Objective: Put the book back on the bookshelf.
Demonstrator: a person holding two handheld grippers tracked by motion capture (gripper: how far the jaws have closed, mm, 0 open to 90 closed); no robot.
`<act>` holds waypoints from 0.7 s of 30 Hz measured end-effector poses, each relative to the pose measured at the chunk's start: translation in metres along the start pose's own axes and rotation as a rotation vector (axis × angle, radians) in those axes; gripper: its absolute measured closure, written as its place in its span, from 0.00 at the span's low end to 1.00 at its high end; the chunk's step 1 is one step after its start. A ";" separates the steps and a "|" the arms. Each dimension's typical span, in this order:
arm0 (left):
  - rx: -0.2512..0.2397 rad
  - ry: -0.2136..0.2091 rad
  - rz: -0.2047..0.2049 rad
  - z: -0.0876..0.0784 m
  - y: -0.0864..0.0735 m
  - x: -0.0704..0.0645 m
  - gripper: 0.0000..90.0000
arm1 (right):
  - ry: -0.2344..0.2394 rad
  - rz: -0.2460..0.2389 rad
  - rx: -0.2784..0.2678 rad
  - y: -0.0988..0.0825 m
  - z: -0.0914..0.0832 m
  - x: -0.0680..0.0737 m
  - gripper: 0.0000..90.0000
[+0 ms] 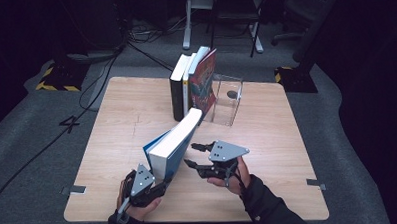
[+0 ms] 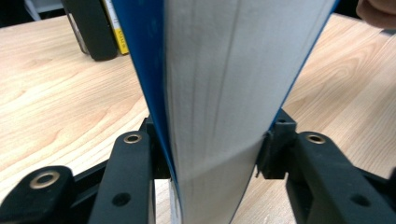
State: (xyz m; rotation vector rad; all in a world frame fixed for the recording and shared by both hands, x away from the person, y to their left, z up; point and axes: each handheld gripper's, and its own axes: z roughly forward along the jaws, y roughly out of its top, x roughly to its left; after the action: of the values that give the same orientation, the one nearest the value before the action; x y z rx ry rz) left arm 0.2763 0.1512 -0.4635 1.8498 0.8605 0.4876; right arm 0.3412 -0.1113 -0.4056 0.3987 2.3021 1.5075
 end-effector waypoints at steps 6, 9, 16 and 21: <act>-0.042 -0.111 -0.107 0.000 -0.003 0.016 0.66 | -0.017 0.033 0.028 -0.011 -0.010 -0.018 0.48; -0.038 -0.139 -0.099 0.003 -0.002 0.015 0.66 | -0.032 0.032 0.067 -0.020 -0.015 -0.024 0.47; -0.031 -0.208 -0.086 0.020 0.005 0.005 0.66 | -0.051 0.039 0.115 -0.037 -0.033 -0.032 0.46; -0.027 -0.258 -0.064 0.035 0.011 -0.005 0.66 | -0.073 0.053 0.128 -0.050 -0.050 -0.041 0.45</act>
State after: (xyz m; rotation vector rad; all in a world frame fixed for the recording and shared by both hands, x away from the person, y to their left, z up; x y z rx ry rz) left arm 0.3000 0.1225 -0.4680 1.8068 0.7315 0.2130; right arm 0.3536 -0.1889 -0.4272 0.5438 2.3552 1.3499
